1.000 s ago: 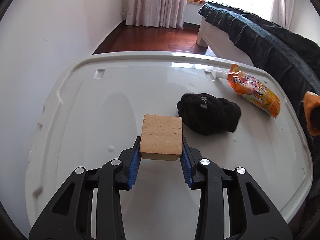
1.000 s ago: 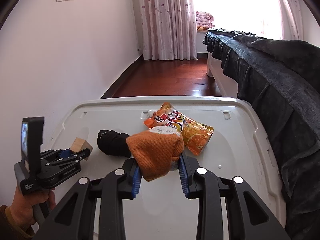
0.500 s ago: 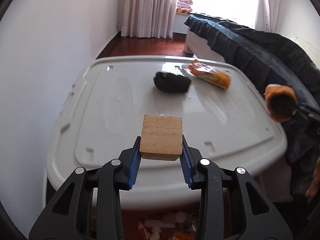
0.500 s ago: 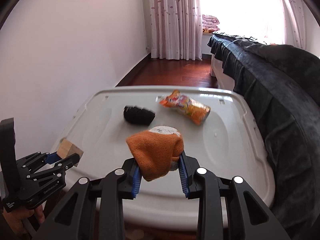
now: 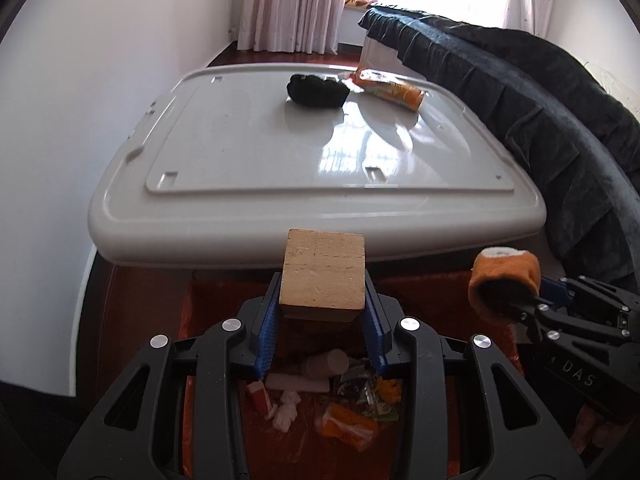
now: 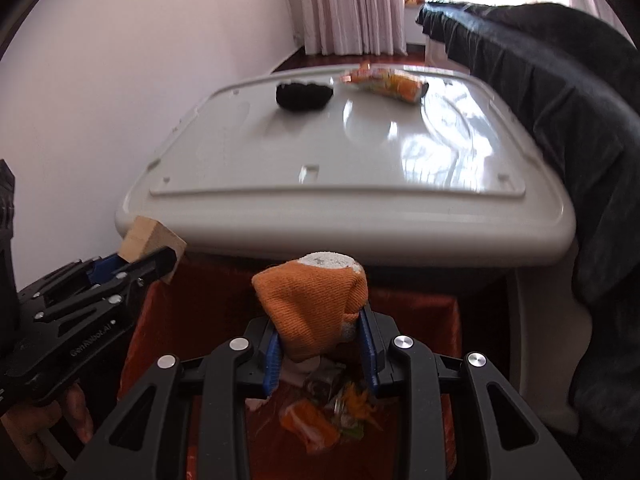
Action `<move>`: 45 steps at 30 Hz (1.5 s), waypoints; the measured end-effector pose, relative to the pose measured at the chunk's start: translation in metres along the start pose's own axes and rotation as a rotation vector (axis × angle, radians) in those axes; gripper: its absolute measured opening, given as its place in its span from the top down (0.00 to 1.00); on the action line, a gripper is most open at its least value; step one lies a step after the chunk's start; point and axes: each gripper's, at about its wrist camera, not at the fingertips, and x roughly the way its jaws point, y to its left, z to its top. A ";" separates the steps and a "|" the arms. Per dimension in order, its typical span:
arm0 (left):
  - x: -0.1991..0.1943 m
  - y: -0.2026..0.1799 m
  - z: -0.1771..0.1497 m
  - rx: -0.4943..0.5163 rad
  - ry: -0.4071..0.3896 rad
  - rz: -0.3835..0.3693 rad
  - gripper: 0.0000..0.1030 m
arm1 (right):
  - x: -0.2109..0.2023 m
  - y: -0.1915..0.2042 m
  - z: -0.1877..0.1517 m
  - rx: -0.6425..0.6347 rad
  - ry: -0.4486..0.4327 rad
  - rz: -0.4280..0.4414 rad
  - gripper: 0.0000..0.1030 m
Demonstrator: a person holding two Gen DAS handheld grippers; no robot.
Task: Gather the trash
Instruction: 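Carry the block and orange knit item over the bin and open both grippers, then grasp the black sock bundle with the left gripper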
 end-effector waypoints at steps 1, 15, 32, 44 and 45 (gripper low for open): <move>0.000 0.000 -0.004 -0.001 0.008 0.005 0.65 | 0.004 0.000 -0.006 0.004 0.016 0.000 0.69; -0.001 0.001 -0.022 -0.033 0.031 0.040 0.39 | 0.014 0.006 -0.025 -0.025 0.038 -0.093 0.37; -0.027 0.001 0.025 -0.040 -0.112 0.161 0.13 | -0.025 -0.002 0.009 -0.045 -0.158 -0.161 0.22; -0.004 -0.003 0.056 -0.040 -0.113 0.153 0.13 | -0.034 -0.013 0.048 -0.046 -0.213 -0.149 0.22; -0.001 -0.003 0.060 -0.038 -0.115 0.153 0.13 | -0.037 -0.014 0.053 -0.046 -0.226 -0.148 0.22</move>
